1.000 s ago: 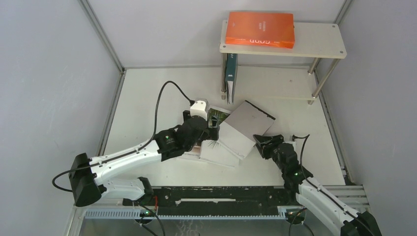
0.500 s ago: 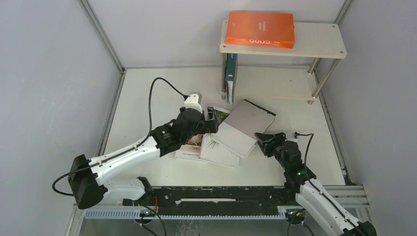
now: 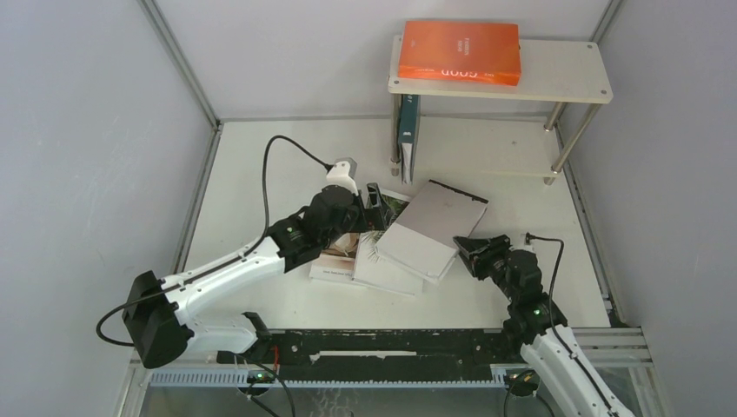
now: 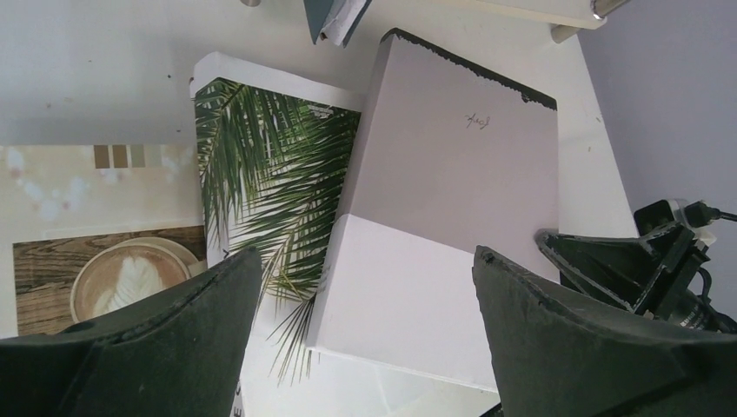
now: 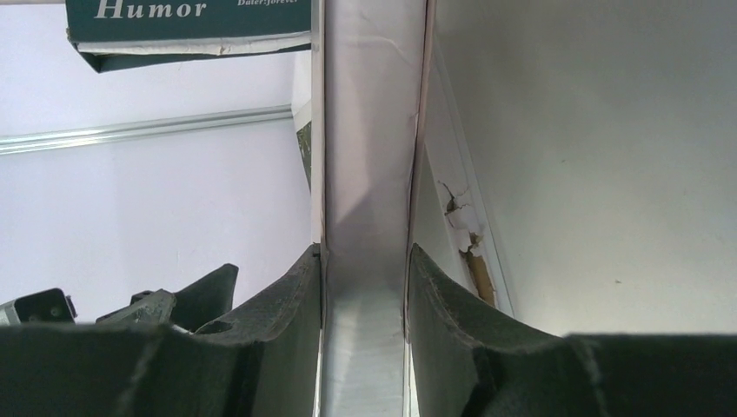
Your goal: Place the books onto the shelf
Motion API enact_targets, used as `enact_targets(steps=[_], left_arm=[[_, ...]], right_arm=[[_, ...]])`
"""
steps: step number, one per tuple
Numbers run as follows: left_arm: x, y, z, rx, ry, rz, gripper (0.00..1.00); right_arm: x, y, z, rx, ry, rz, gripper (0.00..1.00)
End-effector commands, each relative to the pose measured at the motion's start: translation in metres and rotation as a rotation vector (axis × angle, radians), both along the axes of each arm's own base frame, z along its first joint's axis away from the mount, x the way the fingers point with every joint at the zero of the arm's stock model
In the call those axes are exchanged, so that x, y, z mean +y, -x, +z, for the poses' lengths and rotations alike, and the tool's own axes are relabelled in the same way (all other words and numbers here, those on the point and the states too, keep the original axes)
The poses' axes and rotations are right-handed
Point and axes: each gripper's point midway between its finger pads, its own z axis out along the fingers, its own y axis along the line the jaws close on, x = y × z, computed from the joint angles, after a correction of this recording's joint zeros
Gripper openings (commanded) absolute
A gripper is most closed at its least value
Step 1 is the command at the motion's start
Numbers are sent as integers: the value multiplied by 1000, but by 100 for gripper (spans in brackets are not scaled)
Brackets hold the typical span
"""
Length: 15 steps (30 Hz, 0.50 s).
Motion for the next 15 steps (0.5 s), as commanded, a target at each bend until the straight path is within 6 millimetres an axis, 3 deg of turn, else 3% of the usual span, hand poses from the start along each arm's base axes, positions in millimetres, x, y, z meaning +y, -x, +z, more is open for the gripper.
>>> enact_targets(steps=[1, 15], left_arm=[[-8, -2, 9, -2, 80, -15, 95], [-15, -1, 5, 48, 132, -62, 95]], right_arm=[[3, -1, 42, -97, -37, 22, 41], [0, 15, 80, -163, -86, 39, 41]])
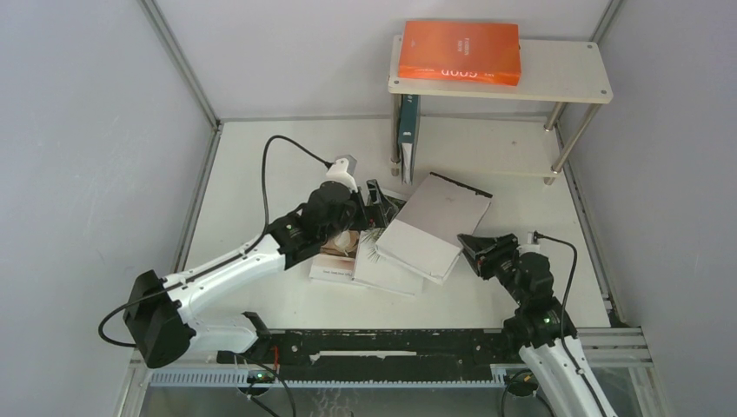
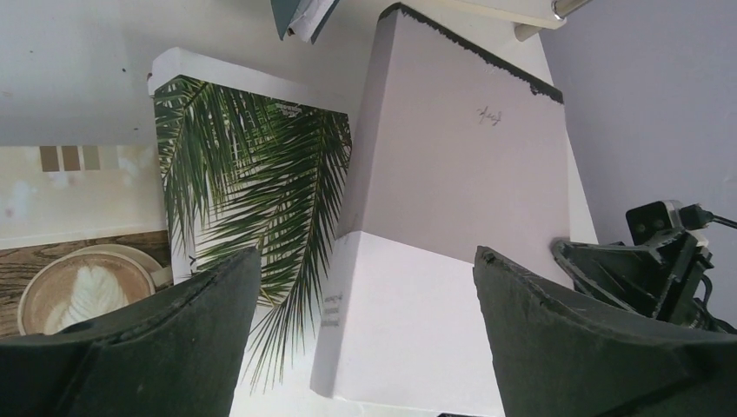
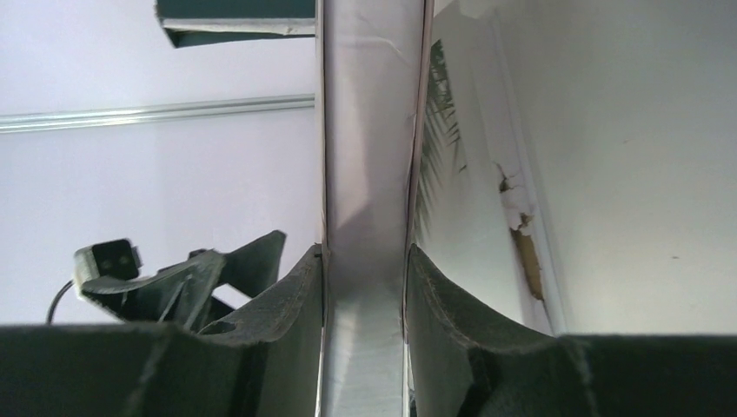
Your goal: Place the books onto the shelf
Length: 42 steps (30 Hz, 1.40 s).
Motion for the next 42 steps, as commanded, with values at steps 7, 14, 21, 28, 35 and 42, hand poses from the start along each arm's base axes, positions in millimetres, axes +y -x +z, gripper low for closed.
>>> enact_targets(steps=[7, 14, 21, 28, 35, 42], left_arm=[[-10, 3, 2, 49, 81, -68, 96], [-27, 19, 11, 92, 164, -191, 95], [-47, 40, 10, 172, 237, -324, 95], [-41, 49, 14, 190, 289, -325, 96], [-28, 54, 25, 199, 384, -277, 100], [-26, 60, 38, 244, 523, -248, 100]], right_arm=[[6, 16, 67, -150, -80, 57, 41], [5, 27, 83, -195, -105, 65, 41], [3, 35, 96, -229, -124, 68, 40], [-1, 40, 109, -270, -141, 49, 40], [-4, 37, 113, -284, -141, 28, 40], [-5, 32, 115, -297, -129, 15, 40]])
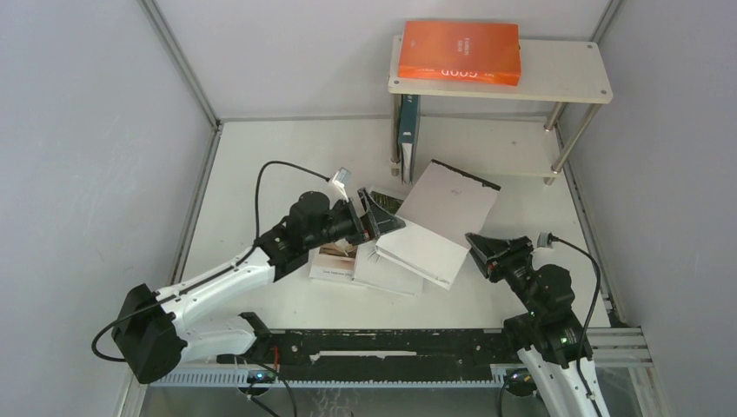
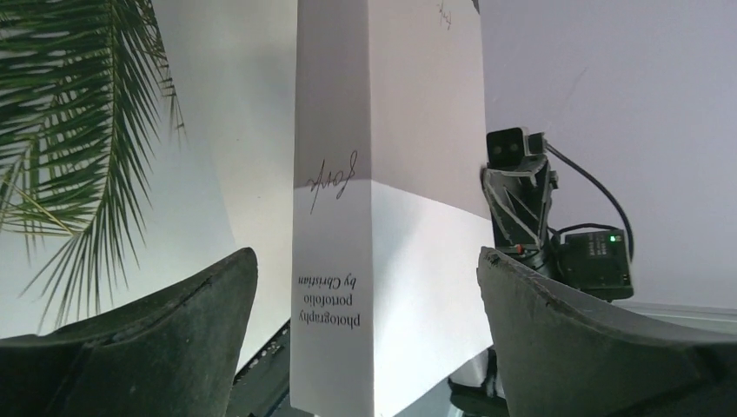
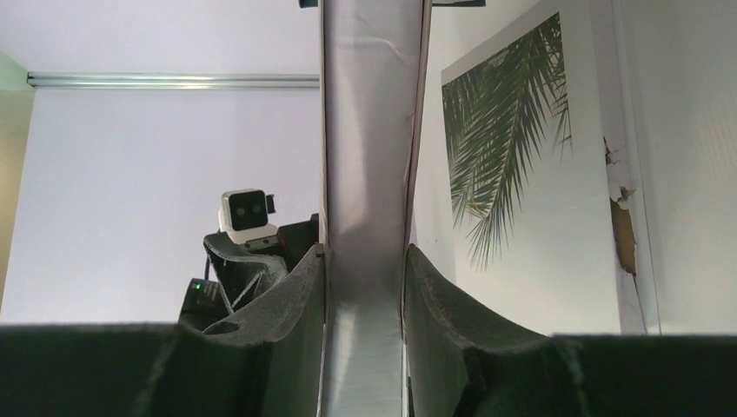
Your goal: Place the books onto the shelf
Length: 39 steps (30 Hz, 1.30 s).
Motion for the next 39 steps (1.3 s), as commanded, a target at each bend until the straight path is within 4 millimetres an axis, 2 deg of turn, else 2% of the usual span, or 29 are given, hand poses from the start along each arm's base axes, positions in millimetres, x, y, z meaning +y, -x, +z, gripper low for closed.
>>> enact_targets(steps=[1, 10, 28, 35, 39], left_arm=[[0, 5, 25, 26, 140, 9, 100], [4, 14, 17, 80, 194, 17, 100], [-10, 17, 35, 96, 277, 22, 100], [-15, 20, 40, 88, 313, -16, 92], [-15, 22, 43, 80, 332, -29, 83]], right_arm=[[-4, 2, 48, -154, -50, -24, 40], [-6, -2, 52, -178, -73, -40, 39], [12, -16, 46, -166, -82, -30, 39], [15, -18, 39, -151, -96, -29, 39], [14, -18, 35, -144, -97, -35, 39]])
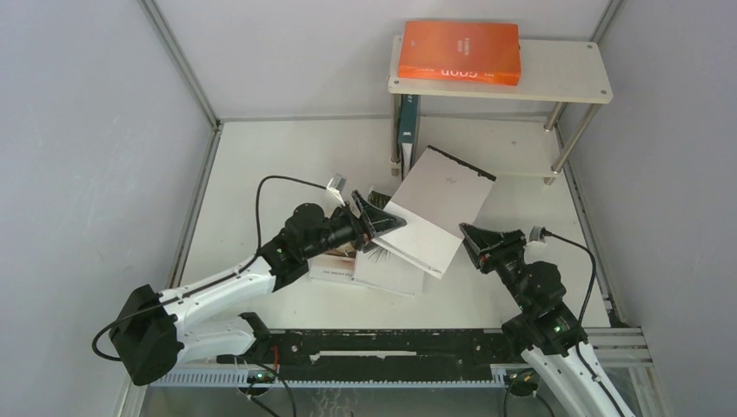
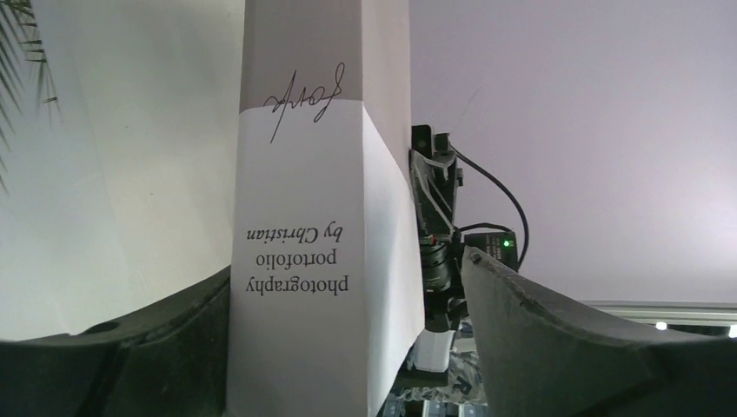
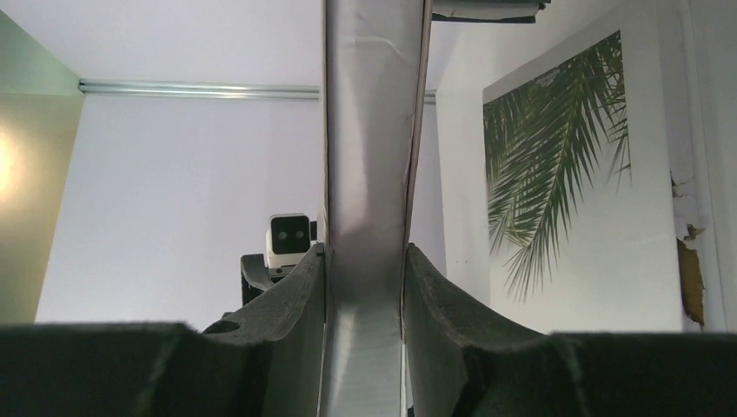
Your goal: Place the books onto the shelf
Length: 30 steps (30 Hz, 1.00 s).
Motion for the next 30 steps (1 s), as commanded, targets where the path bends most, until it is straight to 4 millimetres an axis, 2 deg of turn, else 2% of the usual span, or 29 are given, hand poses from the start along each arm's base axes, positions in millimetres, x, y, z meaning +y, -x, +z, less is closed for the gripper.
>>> enact_targets(steps=[1, 5, 10, 15, 19, 26, 30], left_arm=[[-3, 7, 20, -50, 81, -37, 80], [-2, 8, 19, -52, 85, -39, 73], [-1, 9, 18, -62, 82, -39, 55], [2, 7, 15, -60, 75, -24, 43], [2, 5, 16, -66, 70, -12, 42], [6, -5, 22, -103, 25, 40, 38], [10, -12, 24, -120, 1, 81, 36]], right_arm=[[-2, -2, 21, -71, -60, -17, 39], [-1, -2, 18, -64, -64, -16, 39], [-1, -3, 16, -59, -61, -18, 40], [-2, -2, 15, -55, -61, -20, 41], [-2, -1, 11, -44, -55, -21, 45], [-3, 3, -2, -10, -16, -16, 64], [-5, 3, -7, 5, 0, -19, 69]])
